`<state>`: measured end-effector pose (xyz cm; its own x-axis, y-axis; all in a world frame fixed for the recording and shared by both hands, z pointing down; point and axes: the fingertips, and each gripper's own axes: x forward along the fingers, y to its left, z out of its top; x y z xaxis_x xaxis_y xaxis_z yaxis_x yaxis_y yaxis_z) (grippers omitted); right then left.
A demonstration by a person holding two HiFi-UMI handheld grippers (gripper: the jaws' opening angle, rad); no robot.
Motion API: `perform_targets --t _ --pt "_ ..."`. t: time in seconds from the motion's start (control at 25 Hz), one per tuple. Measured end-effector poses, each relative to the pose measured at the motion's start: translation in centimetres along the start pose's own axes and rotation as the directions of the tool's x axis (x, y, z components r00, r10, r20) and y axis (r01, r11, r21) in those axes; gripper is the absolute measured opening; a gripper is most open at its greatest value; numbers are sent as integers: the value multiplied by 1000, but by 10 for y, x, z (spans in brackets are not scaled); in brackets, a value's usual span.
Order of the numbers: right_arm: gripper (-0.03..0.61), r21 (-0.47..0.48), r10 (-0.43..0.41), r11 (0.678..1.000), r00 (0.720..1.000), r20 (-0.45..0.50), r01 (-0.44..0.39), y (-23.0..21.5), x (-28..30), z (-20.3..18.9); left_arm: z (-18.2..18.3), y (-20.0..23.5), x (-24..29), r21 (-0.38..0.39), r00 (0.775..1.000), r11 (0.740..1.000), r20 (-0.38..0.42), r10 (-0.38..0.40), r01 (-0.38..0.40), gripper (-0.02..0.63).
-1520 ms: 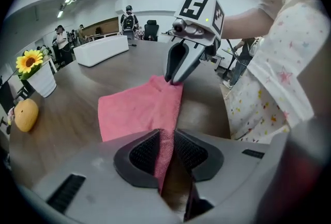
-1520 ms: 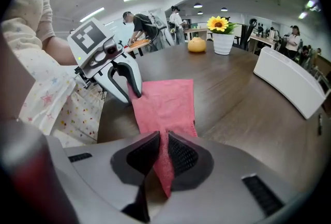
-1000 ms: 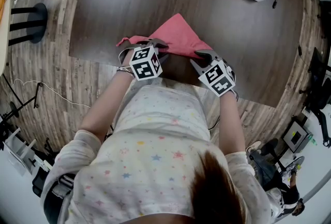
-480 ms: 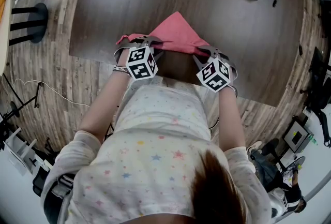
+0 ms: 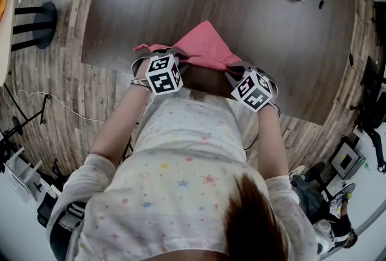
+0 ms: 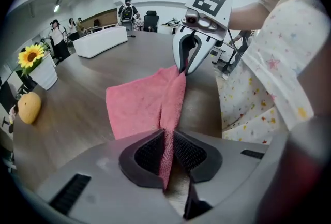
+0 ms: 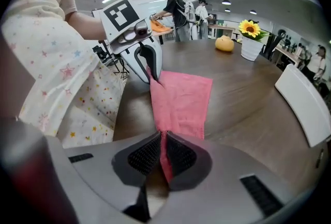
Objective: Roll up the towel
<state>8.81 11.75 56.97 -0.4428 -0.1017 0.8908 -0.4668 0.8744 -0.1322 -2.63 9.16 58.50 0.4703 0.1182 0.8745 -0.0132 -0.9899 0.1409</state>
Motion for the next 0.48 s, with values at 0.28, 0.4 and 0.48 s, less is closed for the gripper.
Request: perform_targets --t 0.28,0.4,0.48 --pt "35 74 56 996 998 24 -57 -6 -6 7 2 2 -5 -68 998 996 18 -57 58 52" --pt "40 111 79 990 996 34 -82 -10 -5 11 0 2 -6 -66 995 992 10 -103 104 52" --pt "44 133 97 986 995 33 -100 -13 -4 10 1 3 -6 -64 991 989 5 -132 132 53"
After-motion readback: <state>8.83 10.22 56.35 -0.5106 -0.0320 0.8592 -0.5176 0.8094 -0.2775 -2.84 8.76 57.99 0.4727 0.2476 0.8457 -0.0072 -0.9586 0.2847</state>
